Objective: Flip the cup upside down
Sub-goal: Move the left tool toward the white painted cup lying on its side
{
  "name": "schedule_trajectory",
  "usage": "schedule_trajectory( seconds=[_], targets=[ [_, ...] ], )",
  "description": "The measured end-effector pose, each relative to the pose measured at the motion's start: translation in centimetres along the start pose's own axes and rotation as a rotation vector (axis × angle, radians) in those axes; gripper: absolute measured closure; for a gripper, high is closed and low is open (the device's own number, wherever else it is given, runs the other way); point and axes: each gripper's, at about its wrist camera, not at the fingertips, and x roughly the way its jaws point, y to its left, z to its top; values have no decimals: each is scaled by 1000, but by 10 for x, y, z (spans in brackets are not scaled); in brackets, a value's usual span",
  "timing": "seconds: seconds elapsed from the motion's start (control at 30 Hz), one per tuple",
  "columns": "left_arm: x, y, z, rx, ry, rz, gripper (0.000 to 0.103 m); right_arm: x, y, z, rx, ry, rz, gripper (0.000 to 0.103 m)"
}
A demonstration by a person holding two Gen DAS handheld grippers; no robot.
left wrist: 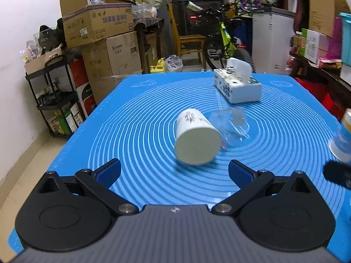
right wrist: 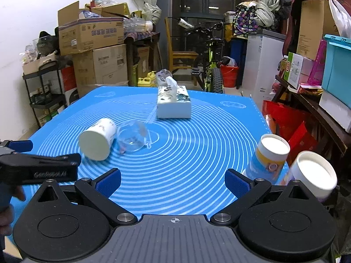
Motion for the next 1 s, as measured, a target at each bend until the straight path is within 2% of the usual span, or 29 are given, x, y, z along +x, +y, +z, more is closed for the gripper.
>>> schedule_trajectory(
  seconds=[0.13,0.23,0.37,0.47,0.57,0.7,0.8,1.0],
  targets=[
    [22,-5,5,20,-16,37,0,18,-3,7,14,8,-9,2],
    [37,-9,7,21,-12,37,0,31,-5,8,22,19,-13,2],
    [55,-7,10,-38,25,22,1,46,-7,6,29,36,-15,2],
    [62,-14,11,-6,-1,53,1,54,-7,4,29,46,-15,2],
    [73,-17,12,14,23,57,1,60,-7,2,32,59,-12,2],
    [73,-10,14,-20,29,29,1,61,-7,0,24,61,-14,2],
    [72,-12,14,-7,22,29,1,62,-9,2,33,60,-13,2],
    [60,-17,9,15,54,-25,1,61,-9,1,36,58,-10,2]
  ],
)
